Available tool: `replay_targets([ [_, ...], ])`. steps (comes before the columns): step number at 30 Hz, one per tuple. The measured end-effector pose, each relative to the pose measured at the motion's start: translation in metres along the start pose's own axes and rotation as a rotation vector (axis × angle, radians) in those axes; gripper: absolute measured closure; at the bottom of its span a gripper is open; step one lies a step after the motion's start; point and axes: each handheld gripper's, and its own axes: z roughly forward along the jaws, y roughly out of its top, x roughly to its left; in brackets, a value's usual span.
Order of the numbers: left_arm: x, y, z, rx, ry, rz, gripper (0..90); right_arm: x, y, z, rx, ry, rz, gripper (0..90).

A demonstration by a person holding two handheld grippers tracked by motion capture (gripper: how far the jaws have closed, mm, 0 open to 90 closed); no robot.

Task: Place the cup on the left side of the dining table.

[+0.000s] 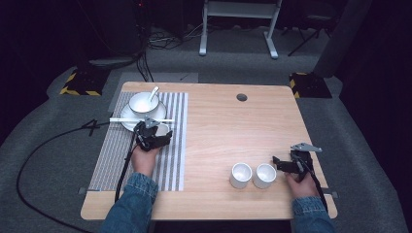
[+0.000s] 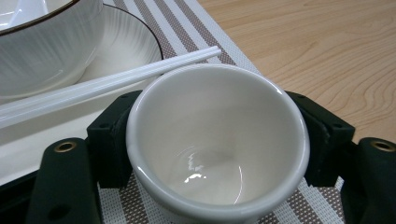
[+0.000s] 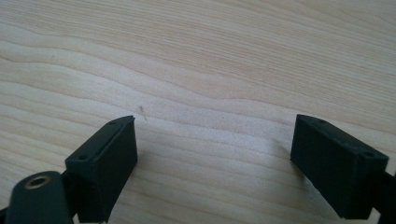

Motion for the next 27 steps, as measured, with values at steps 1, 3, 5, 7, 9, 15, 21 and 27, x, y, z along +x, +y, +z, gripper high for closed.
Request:
replay_targets([
  [1,0.0,0.0,0.001,-0.001,0.0,-0.004,26.7,0.0,0.0,0.0,0.001,0.001,-0.001,14.5],
  [3,-0.001,0.0,0.001,0.003,0.014,0.004,25.9,0.0,0.0,0.0,0.001,0.0,-0.002,14.5],
  [5,-0.002,0.001,-0.001,-0.006,0.013,0.002,24.9,0.0,0.0,0.0,0.0,0.0,0.0,14.5],
  [7,-0.001,0.002,-0.004,-0.014,0.007,0.003,23.3,0.0,0.0,0.0,0.0,0.0,0.0,14.5],
  [9,-0.001,0.004,-0.009,-0.03,-0.009,-0.009,23.0,0.0,0.0,0.0,0.0,0.0,0.0,14.5],
  [15,-0.005,0.008,-0.027,-0.059,-0.004,0.004,20.6,0.0,0.0,0.0,0.002,0.001,-0.001,14.6],
  [21,-0.01,0.01,-0.047,-0.071,0.0,0.029,19.5,0.0,0.0,0.0,0.002,0.001,-0.001,14.5],
  [27,-0.018,0.009,-0.07,-0.072,-0.012,0.051,19.5,0.0,0.0,0.0,0.001,-0.002,0.0,14.5],
])
